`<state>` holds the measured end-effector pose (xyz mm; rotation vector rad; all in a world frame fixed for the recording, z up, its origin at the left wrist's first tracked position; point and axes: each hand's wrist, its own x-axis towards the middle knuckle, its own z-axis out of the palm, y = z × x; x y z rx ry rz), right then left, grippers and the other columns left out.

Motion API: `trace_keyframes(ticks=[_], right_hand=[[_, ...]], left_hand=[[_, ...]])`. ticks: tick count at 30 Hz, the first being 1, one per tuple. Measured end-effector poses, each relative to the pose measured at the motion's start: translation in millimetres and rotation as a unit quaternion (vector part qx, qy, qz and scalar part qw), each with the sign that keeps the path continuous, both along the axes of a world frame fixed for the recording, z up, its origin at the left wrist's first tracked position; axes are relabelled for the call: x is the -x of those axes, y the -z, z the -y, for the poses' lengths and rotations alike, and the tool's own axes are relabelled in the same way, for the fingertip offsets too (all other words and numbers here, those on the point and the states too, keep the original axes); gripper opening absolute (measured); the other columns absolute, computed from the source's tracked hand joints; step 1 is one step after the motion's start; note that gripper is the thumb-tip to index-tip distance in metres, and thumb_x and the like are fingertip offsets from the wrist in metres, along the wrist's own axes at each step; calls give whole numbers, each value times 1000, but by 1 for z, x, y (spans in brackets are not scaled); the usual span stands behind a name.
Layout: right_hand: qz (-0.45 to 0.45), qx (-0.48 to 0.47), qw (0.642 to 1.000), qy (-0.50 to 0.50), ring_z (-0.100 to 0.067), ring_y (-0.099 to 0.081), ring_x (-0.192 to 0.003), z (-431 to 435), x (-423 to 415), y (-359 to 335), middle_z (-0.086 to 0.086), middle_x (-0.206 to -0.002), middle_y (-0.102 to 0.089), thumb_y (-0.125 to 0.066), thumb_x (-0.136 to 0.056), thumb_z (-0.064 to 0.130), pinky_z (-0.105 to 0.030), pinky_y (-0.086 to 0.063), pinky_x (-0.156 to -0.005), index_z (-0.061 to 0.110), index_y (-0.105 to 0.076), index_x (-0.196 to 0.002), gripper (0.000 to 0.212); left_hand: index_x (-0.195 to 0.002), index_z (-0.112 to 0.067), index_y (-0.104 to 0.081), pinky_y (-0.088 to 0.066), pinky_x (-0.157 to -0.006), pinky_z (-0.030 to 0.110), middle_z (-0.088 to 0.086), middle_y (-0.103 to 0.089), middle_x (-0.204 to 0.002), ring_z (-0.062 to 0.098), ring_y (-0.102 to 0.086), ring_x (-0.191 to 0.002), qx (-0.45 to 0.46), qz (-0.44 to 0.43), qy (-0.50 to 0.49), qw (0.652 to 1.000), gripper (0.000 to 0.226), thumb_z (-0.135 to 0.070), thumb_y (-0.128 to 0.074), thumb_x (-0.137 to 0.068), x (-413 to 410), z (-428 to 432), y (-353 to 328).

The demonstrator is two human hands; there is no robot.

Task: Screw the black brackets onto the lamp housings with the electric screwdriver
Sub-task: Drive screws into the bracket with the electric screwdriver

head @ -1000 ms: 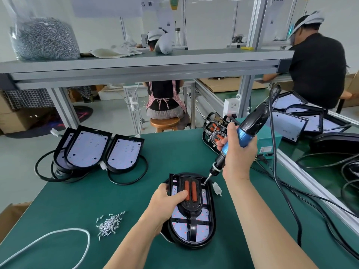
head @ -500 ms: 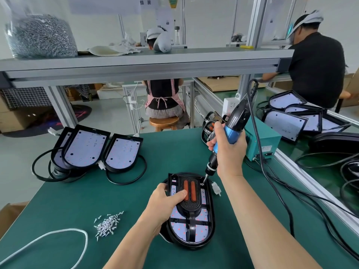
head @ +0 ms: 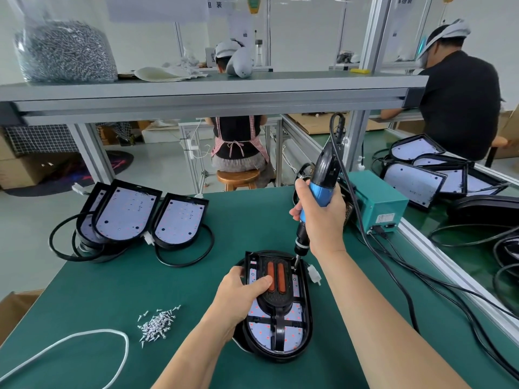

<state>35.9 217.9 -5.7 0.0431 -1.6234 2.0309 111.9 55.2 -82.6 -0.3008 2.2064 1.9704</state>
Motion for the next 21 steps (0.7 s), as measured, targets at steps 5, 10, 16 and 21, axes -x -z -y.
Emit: trace_keyframes(ticks=[5,10,16,21], right_hand=[[4,23,1000,15,-21,-63,-51,-6,6,4,-4,-61,-61,-75,-74,48,-26,-51,-50,15,-59,-95,43],[13,41,999,13,-19,-59,-47,-9,12,8,-3,-54,-57,-74,-71,43,-27,-48,-48,9,-55,-94,45],[5,28,1000,-6,-20,-53,-43,-6,12,10,-4,-51,-53,-73,-78,29,-29,-45,-45,10,-50,-89,32],[1,0,998,-58,-21,-54,-48,-5,7,11,-5,-53,-56,-73,-79,32,-30,-48,-50,15,-53,-86,28]], left_hand=[[-109,-9,-66,-57,-92,48,7,-77,-100,26,-74,-93,-12,-3,11,1000,28,-19,-77,-86,0,0,1],[-109,-10,-66,-57,-93,47,5,-78,-99,24,-74,-92,-11,-11,16,1000,26,-19,-76,-87,1,0,3],[-108,-10,-66,-57,-91,46,5,-77,-98,24,-75,-91,-11,-10,10,1000,27,-20,-77,-85,0,-1,3],[-109,-7,-67,-58,-91,46,7,-78,-97,26,-74,-91,-10,-13,9,1000,26,-17,-76,-86,0,-1,0]])
